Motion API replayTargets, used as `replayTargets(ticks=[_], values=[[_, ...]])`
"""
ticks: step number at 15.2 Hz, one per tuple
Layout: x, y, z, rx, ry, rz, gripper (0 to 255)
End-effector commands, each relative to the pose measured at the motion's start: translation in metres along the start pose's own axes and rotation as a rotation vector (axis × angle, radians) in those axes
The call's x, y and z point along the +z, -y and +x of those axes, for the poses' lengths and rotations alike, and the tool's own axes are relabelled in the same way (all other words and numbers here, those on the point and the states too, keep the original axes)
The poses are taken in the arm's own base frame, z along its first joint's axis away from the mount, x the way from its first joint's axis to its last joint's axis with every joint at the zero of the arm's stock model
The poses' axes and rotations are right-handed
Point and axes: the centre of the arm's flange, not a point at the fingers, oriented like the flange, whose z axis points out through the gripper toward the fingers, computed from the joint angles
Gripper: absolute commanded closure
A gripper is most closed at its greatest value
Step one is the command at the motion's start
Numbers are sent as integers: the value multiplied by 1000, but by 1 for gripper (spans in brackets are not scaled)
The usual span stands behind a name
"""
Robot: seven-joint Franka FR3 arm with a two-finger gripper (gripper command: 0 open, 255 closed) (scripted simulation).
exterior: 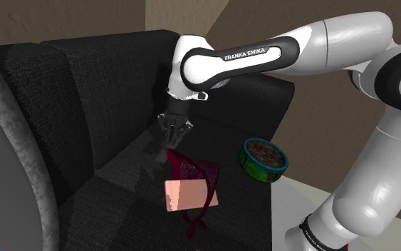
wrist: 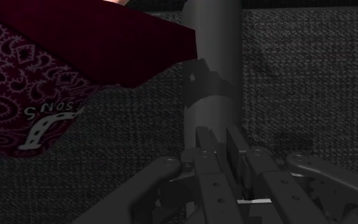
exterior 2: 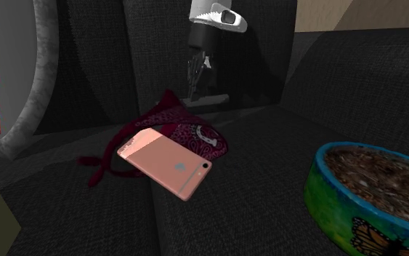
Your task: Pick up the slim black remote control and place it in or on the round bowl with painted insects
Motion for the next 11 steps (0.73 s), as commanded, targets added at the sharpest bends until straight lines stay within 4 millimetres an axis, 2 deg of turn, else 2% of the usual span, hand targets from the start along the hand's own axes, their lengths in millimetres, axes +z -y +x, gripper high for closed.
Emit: replayTargets(ticks=[1, 11], values=[[-11, -1, -4, 0, 0, 0, 255], [-63, -2, -16, 0, 0, 0, 255]])
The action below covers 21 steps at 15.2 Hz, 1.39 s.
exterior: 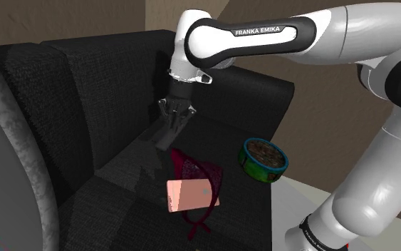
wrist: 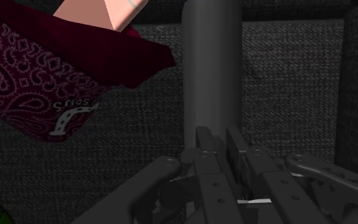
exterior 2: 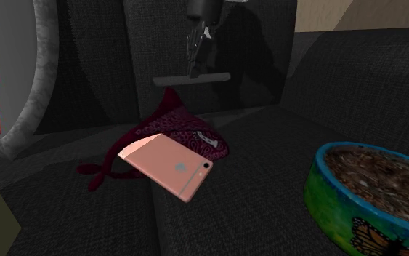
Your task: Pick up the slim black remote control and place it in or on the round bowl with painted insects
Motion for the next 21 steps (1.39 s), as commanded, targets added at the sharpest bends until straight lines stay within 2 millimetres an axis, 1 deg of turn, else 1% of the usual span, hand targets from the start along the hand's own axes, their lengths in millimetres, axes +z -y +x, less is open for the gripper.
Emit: replayTargets(ticks=[1, 21], values=[[-6, 0, -2, 0, 0, 0, 255], [-21, -237, 114, 0, 0, 0, 255]])
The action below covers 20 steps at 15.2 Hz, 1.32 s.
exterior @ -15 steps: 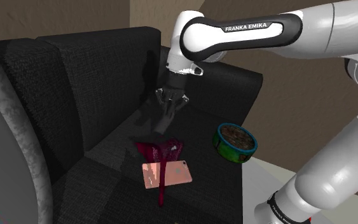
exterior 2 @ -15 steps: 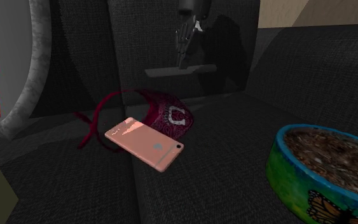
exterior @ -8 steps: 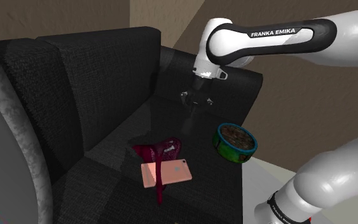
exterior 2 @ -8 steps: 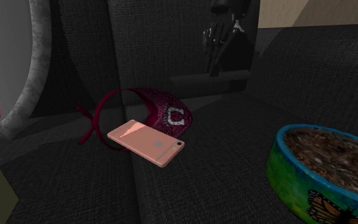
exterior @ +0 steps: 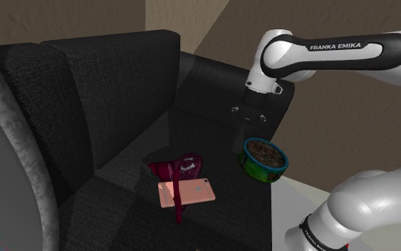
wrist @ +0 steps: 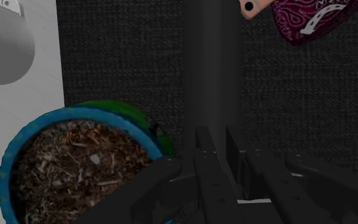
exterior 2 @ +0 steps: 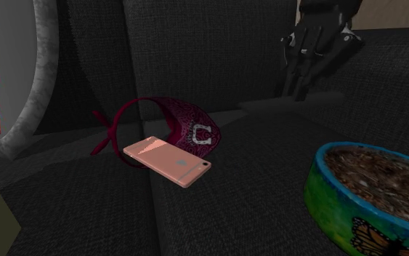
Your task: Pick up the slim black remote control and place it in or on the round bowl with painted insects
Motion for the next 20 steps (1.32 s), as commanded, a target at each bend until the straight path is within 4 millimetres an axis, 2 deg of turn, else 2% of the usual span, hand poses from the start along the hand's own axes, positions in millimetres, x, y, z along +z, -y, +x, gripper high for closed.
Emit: replayTargets(ticks=[1, 9, 20], values=[[-3, -22, 12, -1, 0, 0, 255], [-10, -121, 61, -1, 0, 0, 255], [46, -121, 74, -1, 0, 0, 255]])
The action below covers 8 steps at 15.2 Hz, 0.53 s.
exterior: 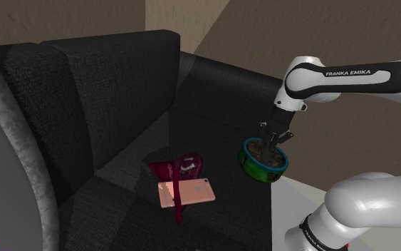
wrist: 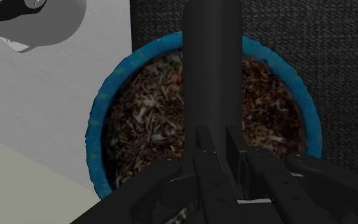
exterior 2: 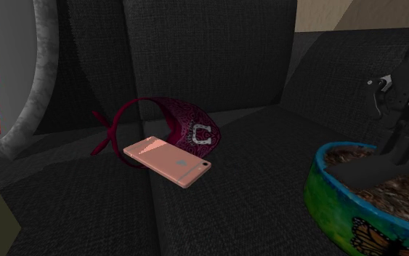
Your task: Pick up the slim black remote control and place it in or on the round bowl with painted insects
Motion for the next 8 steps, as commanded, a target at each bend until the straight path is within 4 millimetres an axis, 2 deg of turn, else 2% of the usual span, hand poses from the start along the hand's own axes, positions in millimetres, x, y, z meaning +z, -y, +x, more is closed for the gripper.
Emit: replayTargets(ticks=[1, 7, 8], values=[[5, -1, 1, 0, -1, 1, 255], [5, -1, 1, 0, -1, 1, 255], [5, -1, 1, 0, -1, 1, 0]])
